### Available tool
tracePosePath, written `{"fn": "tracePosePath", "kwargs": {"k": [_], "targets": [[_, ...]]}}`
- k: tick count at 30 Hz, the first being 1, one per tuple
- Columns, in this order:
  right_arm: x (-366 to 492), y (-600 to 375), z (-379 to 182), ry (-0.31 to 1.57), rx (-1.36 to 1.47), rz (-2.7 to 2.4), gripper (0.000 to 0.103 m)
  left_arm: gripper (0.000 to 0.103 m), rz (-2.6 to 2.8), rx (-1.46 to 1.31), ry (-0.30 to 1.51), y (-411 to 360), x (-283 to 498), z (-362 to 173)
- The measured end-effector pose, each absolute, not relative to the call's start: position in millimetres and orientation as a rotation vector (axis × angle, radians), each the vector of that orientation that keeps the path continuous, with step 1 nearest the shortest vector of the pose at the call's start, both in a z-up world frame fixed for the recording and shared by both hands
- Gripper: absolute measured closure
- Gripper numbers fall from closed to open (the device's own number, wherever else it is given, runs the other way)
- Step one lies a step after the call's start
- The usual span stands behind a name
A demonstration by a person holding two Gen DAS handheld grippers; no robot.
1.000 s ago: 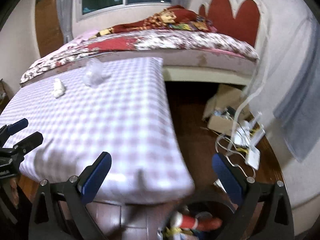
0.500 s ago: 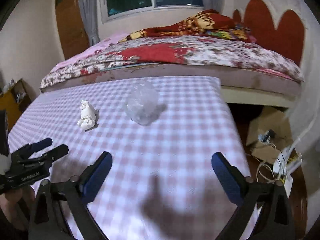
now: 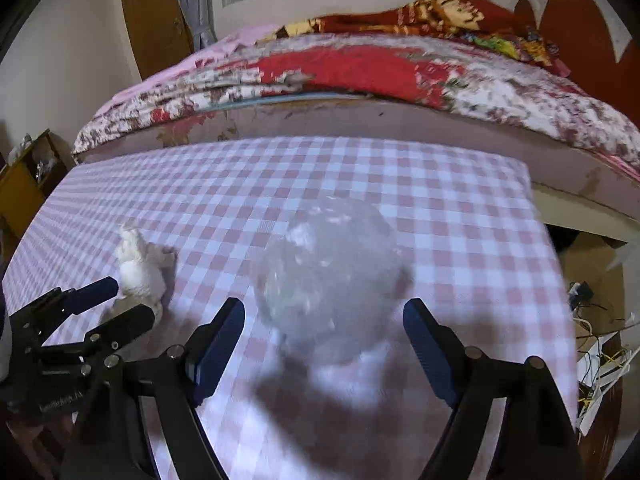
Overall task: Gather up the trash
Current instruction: 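Grasp the white tissue with the left gripper while the right gripper grasps the clear plastic bag, then carry the tissue and clear bag with both grippers over the trash bin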
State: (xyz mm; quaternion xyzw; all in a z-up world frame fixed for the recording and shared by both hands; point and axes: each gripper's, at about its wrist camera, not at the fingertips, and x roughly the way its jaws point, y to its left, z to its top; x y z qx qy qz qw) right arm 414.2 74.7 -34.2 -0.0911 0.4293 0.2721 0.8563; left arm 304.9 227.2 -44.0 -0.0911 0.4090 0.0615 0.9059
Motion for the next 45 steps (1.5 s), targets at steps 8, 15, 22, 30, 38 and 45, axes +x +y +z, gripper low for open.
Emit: {"fn": "tracePosePath", "kwargs": {"k": [8,15,22,30,38,45], "targets": [[396.8,67.9,-29.5,0.866,-0.177,0.597,0.058,0.067,0.096,-0.130,0.838,224.0,299.6,-48.8],[345.8,22.2,-5.7,0.785,-0.160,0.538,0.058,0.067,0.023,-0.103,0.736,191.5,255.9,-26.3],[287.6,-36.0,17.0,0.727,-0.142,0.468,0.058,0.067,-0.045,-0.040,0.675,146.6,210.9,-9.5],[232.1,-103.8,39.1,0.673,-0.131,0.380,0.058,0.067,-0.117,-0.036,0.636,100.0,165.2,0.1],[173.7,-182.0,54.7,0.624,-0.068,0.275,0.058,0.067,-0.206,0.009,0.610,42.9,133.9,2.3],[141.6,-239.4,48.3,0.623,-0.013,0.182,0.058,0.067,-0.287,0.068,0.593,-6.7,115.4,2.5]]}}
